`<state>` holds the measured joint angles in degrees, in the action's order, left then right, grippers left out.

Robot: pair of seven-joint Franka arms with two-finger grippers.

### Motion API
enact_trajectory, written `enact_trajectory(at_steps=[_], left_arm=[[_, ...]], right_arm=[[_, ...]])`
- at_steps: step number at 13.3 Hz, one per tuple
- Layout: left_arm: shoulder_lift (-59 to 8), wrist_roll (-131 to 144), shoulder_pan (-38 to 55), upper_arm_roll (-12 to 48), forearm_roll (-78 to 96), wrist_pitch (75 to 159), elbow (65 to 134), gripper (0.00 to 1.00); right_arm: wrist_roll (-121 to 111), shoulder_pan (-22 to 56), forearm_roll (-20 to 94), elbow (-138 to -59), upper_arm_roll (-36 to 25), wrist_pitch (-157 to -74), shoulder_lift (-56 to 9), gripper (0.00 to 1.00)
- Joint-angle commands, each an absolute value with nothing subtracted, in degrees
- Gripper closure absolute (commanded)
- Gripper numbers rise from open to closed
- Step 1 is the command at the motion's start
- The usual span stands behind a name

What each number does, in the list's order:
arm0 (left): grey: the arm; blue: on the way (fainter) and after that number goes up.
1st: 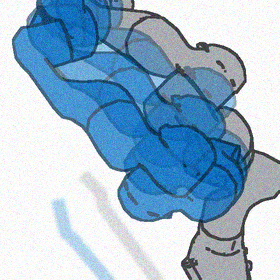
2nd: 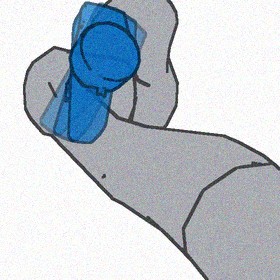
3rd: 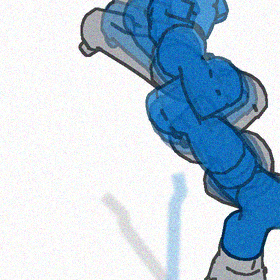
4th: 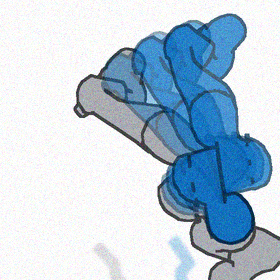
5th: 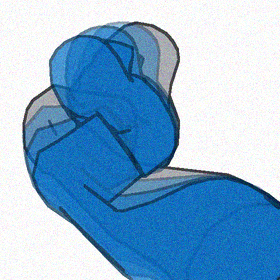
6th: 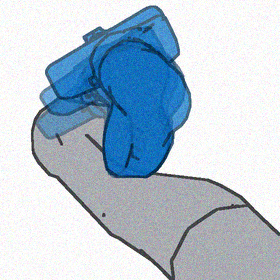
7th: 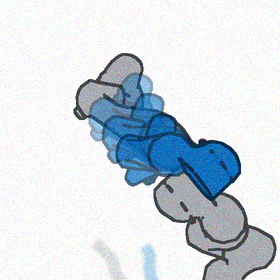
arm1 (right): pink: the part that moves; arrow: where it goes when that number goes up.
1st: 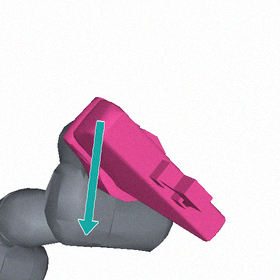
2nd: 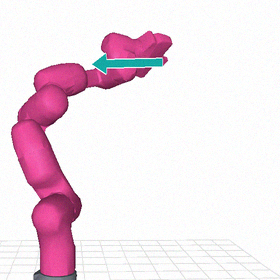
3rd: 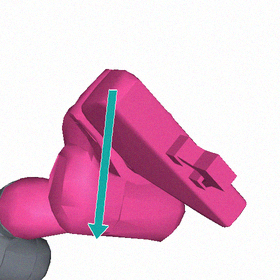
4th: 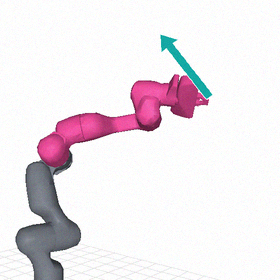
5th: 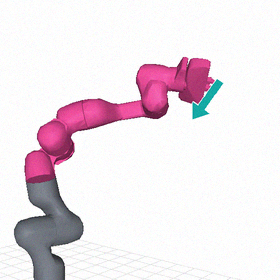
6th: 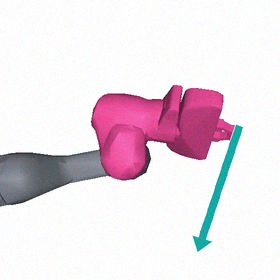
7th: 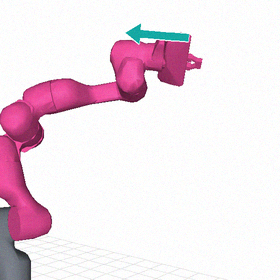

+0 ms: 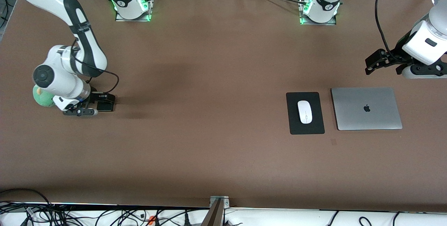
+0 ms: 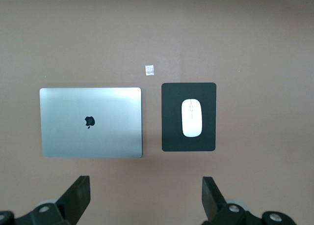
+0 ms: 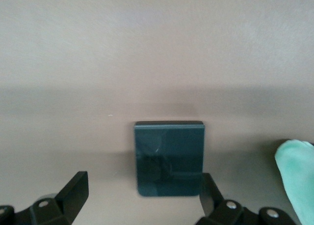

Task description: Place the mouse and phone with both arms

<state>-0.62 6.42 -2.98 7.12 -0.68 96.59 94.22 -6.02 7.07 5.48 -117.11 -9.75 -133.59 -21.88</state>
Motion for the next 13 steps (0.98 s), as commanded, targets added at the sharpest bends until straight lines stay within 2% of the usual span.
enact_trajectory(at_steps=[1,7,11,13], left_arm=[[-1.32,6.33,-3.08,7.38,-1.76,95.19,92.37,0.00],[-1.32,6.24,-3.08,7.38,-1.76,95.27,92.37,0.00],[-1.32,6.33,-3.08,7.38,-1.76,95.27,92.37,0.00],[-1.41,6.33,-3.08,7.38,-1.67,95.27,92.37,0.00]], right_arm=[[-6.86,6.86,7.56,-112.52,-9.40,-123.96,-18.20,0.00],[-6.85,6.94,7.56,-107.32,-9.84,-110.32,-9.34,0.00],[-3.96,6.77,6.60,-106.61,-9.67,-104.34,-1.07,0.00],[-3.61,5.46,6.59,-105.13,-9.49,-101.26,0.69,0.00]])
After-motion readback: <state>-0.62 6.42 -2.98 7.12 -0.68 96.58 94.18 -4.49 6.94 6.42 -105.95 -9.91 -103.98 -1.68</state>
